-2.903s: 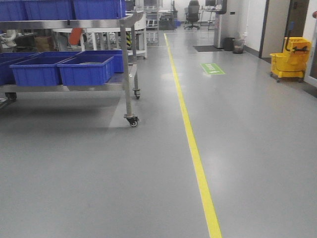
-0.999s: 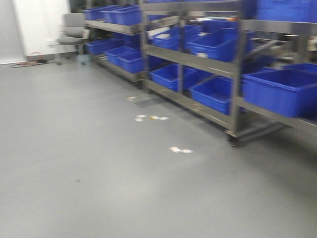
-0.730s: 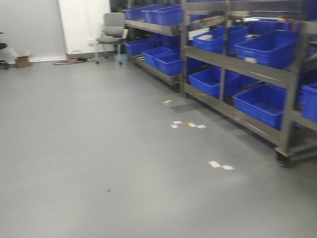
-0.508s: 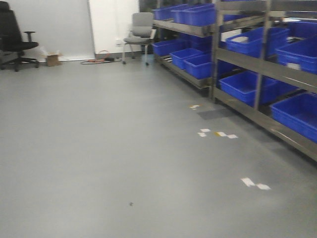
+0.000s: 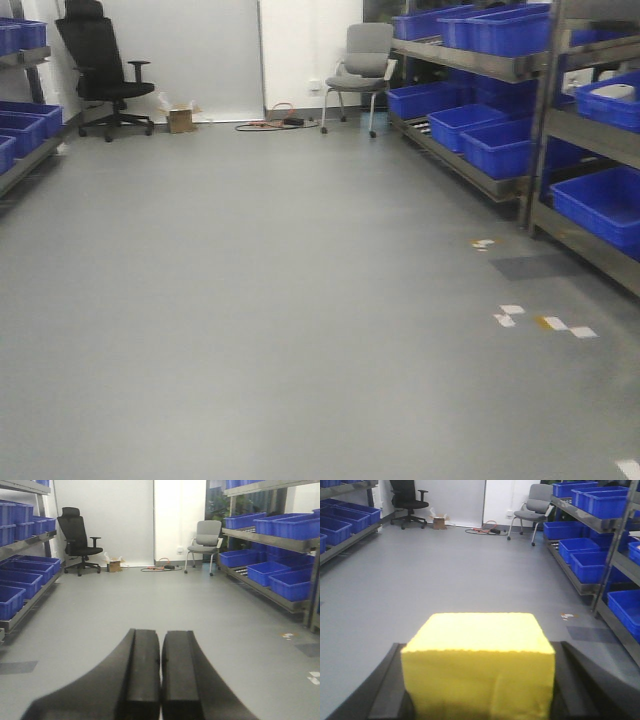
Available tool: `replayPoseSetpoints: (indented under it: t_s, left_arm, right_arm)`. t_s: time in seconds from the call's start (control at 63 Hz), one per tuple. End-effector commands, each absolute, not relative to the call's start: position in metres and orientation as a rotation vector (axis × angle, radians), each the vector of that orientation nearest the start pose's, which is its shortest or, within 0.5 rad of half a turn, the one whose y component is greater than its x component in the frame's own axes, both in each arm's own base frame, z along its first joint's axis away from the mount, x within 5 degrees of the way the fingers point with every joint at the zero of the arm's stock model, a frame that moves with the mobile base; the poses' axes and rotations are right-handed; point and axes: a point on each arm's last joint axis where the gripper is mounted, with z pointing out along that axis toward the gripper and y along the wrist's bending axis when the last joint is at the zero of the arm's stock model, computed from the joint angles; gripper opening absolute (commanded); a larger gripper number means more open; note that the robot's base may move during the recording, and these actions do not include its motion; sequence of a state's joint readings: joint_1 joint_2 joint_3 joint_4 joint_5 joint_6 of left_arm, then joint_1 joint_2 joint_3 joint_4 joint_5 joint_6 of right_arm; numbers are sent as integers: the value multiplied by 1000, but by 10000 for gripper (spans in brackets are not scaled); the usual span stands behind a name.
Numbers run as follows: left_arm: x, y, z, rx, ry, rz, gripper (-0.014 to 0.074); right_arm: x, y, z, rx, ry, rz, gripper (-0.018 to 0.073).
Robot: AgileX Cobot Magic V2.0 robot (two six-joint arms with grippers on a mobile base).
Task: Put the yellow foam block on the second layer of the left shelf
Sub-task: 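Drive the base down the aisle and turn toward the blue-bin shelf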
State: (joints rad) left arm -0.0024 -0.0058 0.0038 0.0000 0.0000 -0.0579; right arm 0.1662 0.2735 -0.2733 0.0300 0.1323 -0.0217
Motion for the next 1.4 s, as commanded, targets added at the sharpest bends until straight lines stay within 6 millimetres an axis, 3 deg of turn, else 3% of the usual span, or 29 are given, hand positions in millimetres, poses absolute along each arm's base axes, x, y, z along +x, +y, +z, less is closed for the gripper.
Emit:
replayPoseSetpoints:
  t_s: [0.0,1.38]
  left_arm:
    - [54,0,212,-45,1406,-58,124]
    - [54,0,212,-45,1406,-58,124]
  right_arm:
    - [77,13,293,-126,1502,126,450]
    - [77,13,293,-126,1501,126,450]
